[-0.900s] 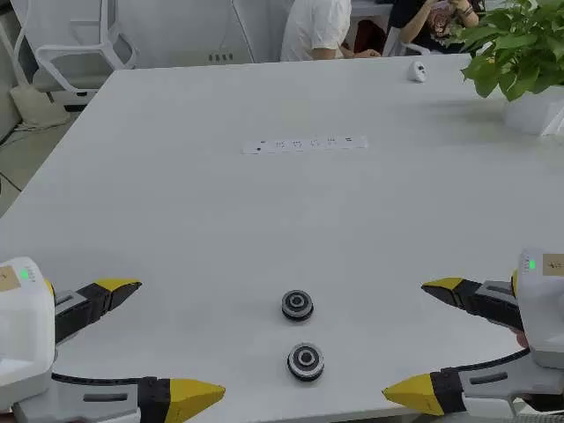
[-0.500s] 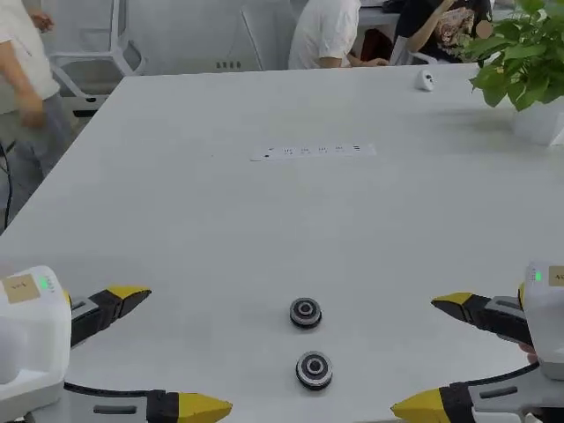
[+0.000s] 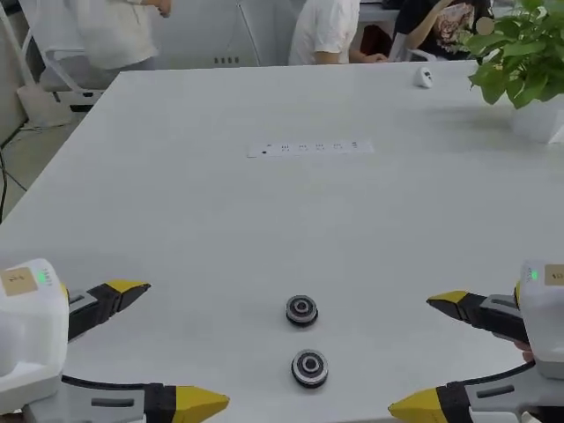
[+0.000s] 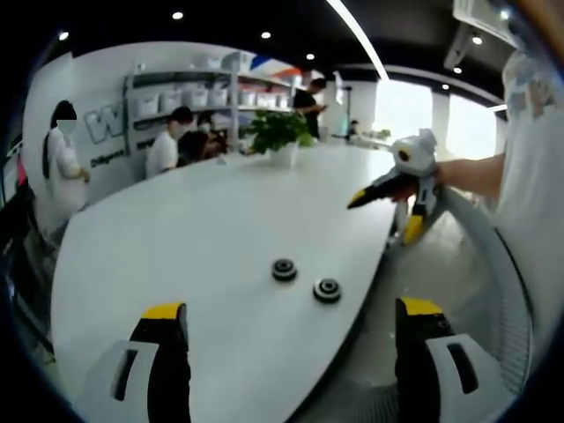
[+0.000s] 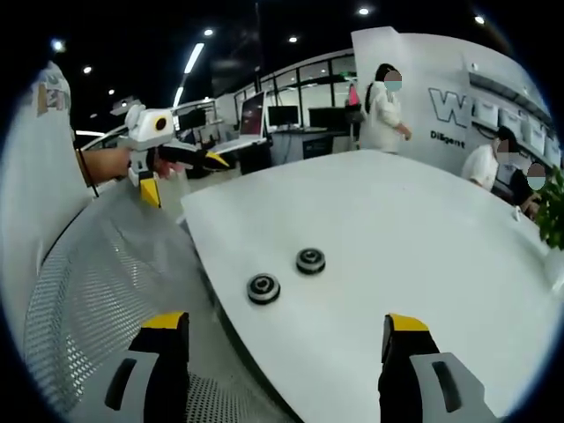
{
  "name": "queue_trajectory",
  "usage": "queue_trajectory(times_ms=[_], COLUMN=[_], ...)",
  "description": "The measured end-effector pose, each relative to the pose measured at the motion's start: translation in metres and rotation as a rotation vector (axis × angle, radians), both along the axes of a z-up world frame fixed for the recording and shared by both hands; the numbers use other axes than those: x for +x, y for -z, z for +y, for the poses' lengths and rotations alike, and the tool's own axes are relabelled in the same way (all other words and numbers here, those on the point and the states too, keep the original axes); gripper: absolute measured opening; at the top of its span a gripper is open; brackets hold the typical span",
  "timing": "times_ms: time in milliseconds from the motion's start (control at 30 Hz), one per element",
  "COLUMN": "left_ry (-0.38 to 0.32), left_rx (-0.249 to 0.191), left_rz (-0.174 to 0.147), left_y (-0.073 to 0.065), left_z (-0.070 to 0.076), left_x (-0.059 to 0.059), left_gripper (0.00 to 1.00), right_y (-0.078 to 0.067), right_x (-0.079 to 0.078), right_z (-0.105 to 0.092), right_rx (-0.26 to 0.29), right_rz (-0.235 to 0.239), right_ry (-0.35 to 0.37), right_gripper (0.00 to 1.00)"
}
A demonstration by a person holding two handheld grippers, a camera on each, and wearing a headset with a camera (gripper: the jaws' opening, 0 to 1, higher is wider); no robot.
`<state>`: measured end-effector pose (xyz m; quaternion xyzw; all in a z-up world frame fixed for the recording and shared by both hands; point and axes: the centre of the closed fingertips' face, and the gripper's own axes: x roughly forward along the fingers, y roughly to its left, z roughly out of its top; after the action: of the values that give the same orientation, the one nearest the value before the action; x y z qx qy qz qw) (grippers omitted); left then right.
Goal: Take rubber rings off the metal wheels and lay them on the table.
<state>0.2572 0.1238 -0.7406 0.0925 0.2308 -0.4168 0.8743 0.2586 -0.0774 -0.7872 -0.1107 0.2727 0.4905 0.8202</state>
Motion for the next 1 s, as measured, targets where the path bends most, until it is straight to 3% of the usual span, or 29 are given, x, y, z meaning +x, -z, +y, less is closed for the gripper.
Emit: queue_trajectory(times_ms=[533,1000], left_ry=[0.028,0.064], left_rx=[0.009,0.013], left_rz=[0.004,-0.025], left_y=[-0.002,-0.007], left_z=[-0.006,-0.012], left_x=[0.009,0.019], left_gripper=[0.96,0.91], right_y=[-0.005,-0.011], right_x=[0.01,0.018], right_z=[0.004,0.009], right_rx=[0.026,0.032], right_rz=[-0.015,-0.052], right_ry=[-0.021,-0.057], right_gripper=[0.86,0.82])
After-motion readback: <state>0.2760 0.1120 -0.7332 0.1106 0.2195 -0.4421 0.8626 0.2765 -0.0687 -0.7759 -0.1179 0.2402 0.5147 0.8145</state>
